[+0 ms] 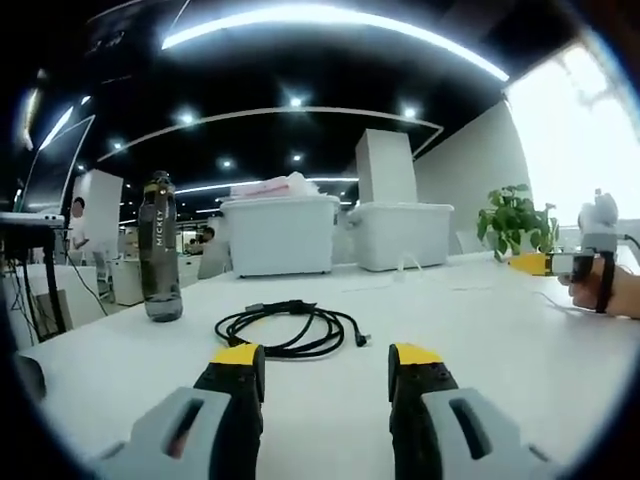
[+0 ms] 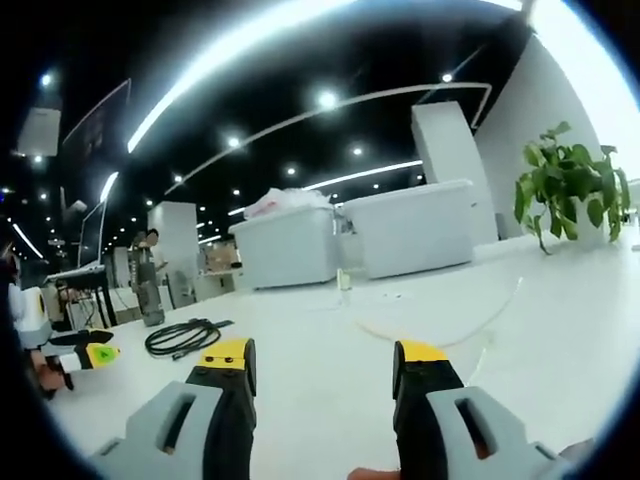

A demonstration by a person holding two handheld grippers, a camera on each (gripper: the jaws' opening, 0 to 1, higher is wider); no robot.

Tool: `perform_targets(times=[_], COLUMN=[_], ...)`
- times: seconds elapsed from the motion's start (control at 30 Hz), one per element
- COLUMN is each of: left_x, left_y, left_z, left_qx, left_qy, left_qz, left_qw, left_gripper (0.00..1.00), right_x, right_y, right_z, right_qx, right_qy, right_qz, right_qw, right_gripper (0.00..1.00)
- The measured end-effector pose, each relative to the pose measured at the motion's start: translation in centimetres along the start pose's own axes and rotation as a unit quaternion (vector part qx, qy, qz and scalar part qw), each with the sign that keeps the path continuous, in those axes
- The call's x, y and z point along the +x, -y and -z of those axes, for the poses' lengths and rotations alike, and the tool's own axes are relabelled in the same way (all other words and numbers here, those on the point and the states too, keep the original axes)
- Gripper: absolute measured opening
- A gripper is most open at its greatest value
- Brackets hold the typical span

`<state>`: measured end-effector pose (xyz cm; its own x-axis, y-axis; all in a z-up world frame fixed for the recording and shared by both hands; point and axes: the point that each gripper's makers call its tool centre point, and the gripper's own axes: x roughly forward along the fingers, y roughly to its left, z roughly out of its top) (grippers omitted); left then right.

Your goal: Coil the Type-C to USB data cable on the desktop and secure it with Velcro straps.

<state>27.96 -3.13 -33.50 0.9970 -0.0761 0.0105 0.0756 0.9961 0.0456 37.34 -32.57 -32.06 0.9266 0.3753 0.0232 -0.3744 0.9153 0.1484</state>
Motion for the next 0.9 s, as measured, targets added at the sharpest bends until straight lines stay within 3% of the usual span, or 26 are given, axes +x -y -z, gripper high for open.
perform_targets(times=[0.57,0.9], left_x=[0.3,-1.2], left_y=[-0.1,0.8], left_z=[-0.1,0.2], left_qx=[-0.001,0.001], left_qy=[-0.002,-0.004], left_qz=[-0.003,-0.002], left_qw=[1.0,1.0], left_gripper=[0.5,0.5], right_x=[0.1,0.2], right_y=[0.1,0.2], right_z=[0.2,0.1], right_qx=[-0.002,0.0], right_qy=[-0.005,-0.005], right_qz=[0.003,0.003], right_qw=[1.0,1.0], right_gripper=[0.53,0.52])
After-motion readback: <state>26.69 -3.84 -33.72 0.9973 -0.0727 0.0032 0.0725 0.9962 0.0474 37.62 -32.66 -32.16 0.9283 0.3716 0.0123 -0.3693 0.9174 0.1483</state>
